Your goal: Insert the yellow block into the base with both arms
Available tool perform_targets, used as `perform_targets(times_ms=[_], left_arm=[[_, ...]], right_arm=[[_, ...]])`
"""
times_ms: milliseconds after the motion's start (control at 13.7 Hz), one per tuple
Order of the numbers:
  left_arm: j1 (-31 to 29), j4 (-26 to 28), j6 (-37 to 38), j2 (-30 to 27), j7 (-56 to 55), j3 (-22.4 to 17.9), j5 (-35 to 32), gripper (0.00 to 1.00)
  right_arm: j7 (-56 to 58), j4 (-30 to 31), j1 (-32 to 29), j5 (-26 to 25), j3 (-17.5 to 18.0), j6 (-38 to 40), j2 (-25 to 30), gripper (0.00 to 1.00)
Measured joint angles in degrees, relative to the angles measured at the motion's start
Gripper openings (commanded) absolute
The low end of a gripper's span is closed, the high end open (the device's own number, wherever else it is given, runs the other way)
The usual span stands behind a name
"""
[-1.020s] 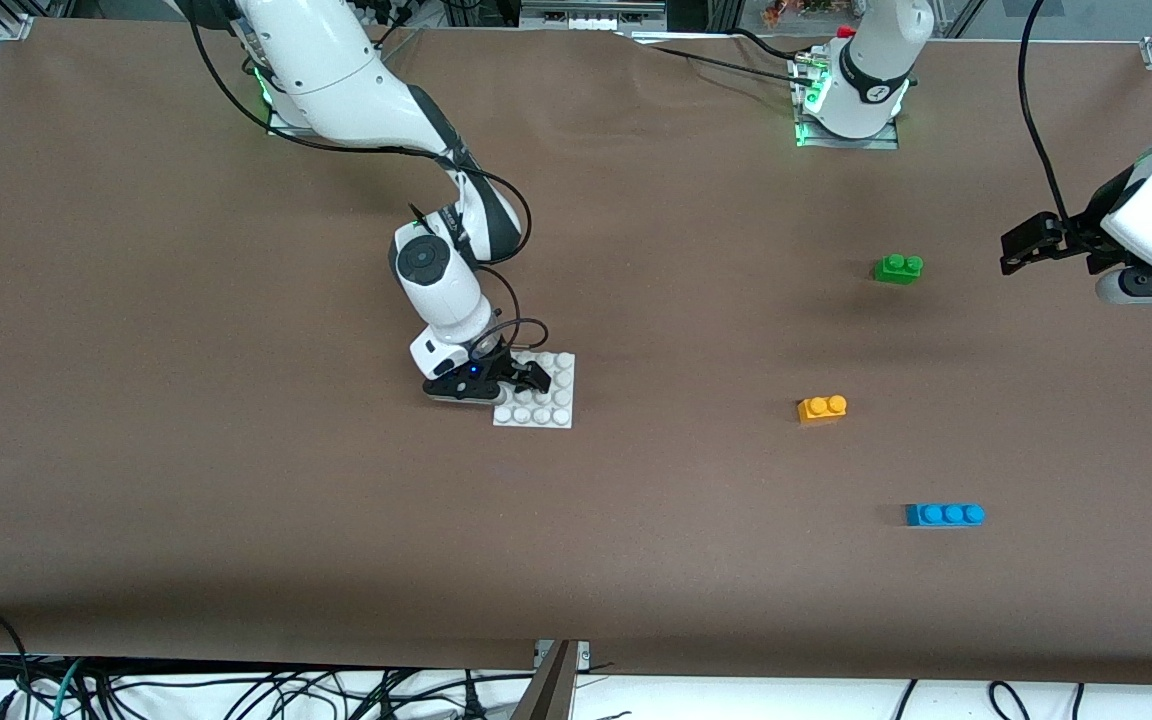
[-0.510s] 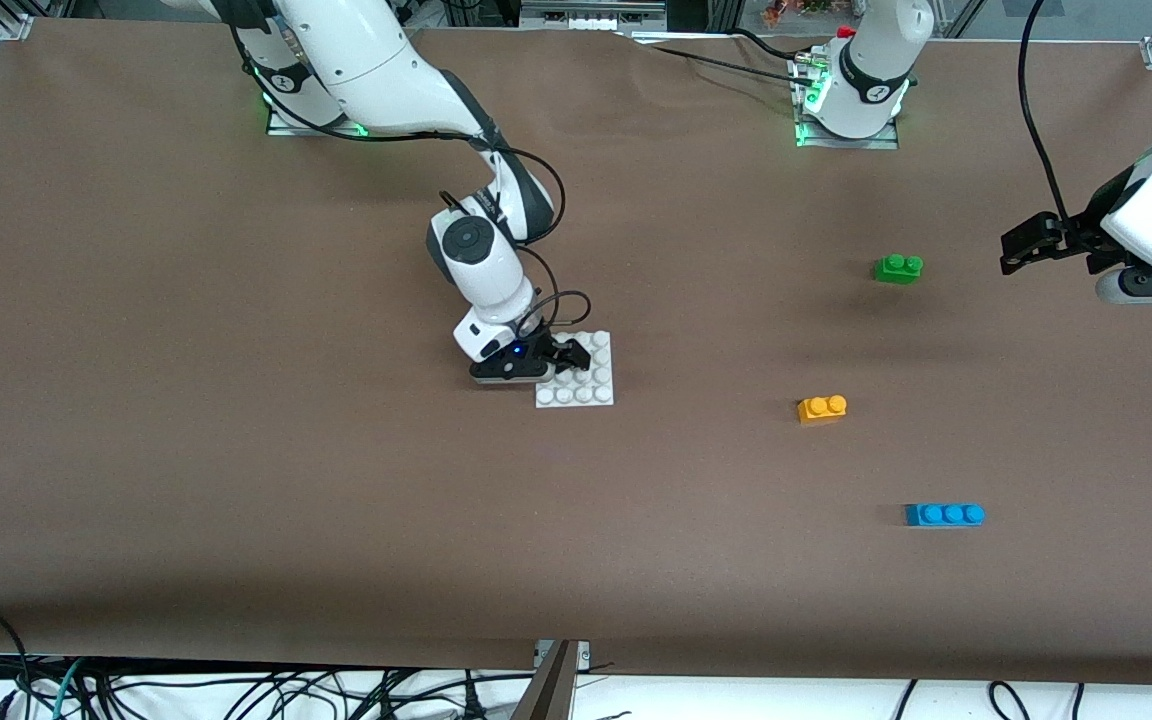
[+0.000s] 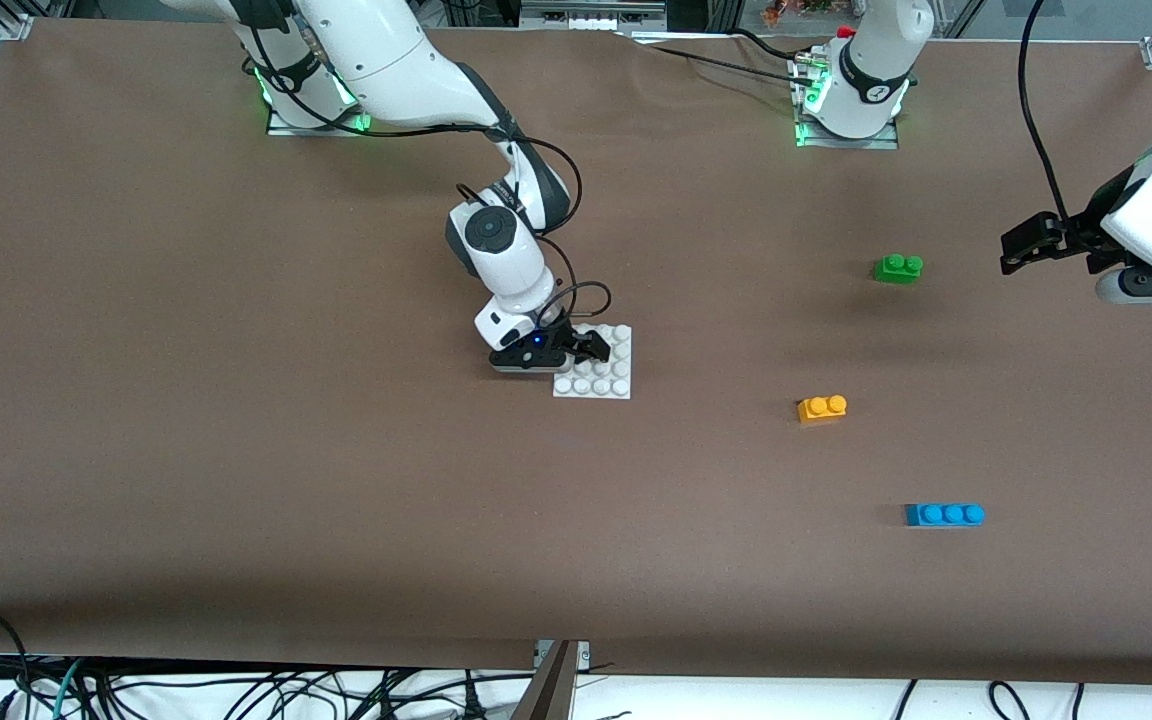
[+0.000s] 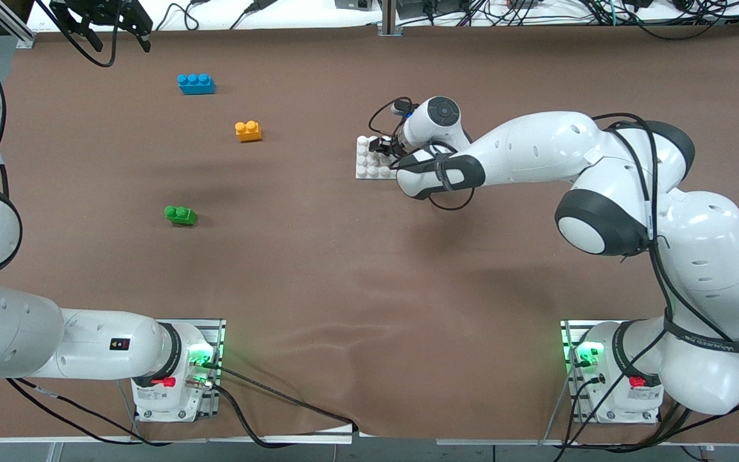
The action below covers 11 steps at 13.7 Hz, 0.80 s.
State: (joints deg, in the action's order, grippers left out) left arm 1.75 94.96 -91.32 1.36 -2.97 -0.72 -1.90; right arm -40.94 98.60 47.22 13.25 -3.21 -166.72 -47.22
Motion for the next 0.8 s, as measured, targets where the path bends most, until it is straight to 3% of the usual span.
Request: perform_targets(times_ms=[291, 510, 801], left_arm=[[0.0, 0.0, 0.02, 0.0, 0.0, 0.0, 0.0, 1.0], [-0.01, 0.0, 0.03, 0.0, 0.0, 0.0, 0.0, 1.0], [-0.01, 0.0, 0.04, 0.0, 0.0, -0.01, 0.0, 1.0]], right_arm=[[-1.09, -2.14, 0.9, 0.0, -0.08, 0.02, -1.29, 0.64], [-1.19, -2.71, 1.18, 0.0, -0.24, 0.2, -1.6, 0.82], [-1.2, -6.01, 1.24, 0.0, -1.7, 5.91, -1.38, 0.87]])
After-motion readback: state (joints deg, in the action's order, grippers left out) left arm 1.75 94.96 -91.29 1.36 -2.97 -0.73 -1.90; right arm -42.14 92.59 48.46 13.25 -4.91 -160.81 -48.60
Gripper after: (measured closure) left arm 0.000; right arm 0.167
